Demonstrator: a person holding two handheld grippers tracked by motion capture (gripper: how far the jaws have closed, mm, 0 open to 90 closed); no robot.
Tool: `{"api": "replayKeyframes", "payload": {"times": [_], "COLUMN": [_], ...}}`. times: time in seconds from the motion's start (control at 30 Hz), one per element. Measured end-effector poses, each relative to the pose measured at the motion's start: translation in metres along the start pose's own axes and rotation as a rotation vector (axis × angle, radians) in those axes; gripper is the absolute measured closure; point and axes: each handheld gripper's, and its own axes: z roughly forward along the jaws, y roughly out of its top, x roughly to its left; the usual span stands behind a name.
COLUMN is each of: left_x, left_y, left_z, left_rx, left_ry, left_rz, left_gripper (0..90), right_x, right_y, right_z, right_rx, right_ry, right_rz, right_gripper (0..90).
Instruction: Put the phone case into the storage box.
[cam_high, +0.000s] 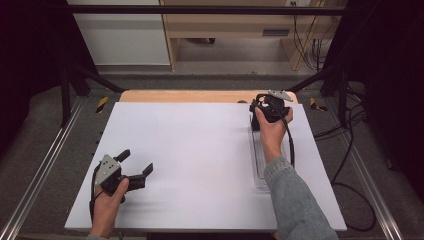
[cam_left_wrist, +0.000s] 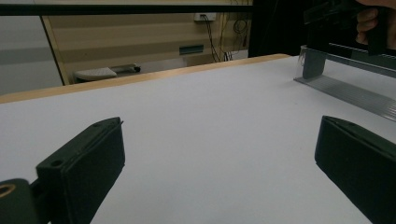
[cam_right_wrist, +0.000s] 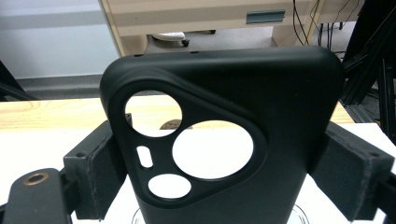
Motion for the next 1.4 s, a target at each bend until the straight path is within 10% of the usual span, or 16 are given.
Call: {"api": "replayKeyframes", "payload": {"times": [1.4], "left_x": [-0.0024], "left_y": [0.0001], "left_z": [0.0016], "left_rx": [0.013], "left_ry": [-0.011], "left_rz": [0.005], "left_gripper": [1.6], "right_x": [0.0053], "right_y": [-0.0007], "right_z": [0.0031], "right_rx": [0.005], "right_ry": [-0.004], "right_rz": [-0.045], "right_gripper": [11.8]}}
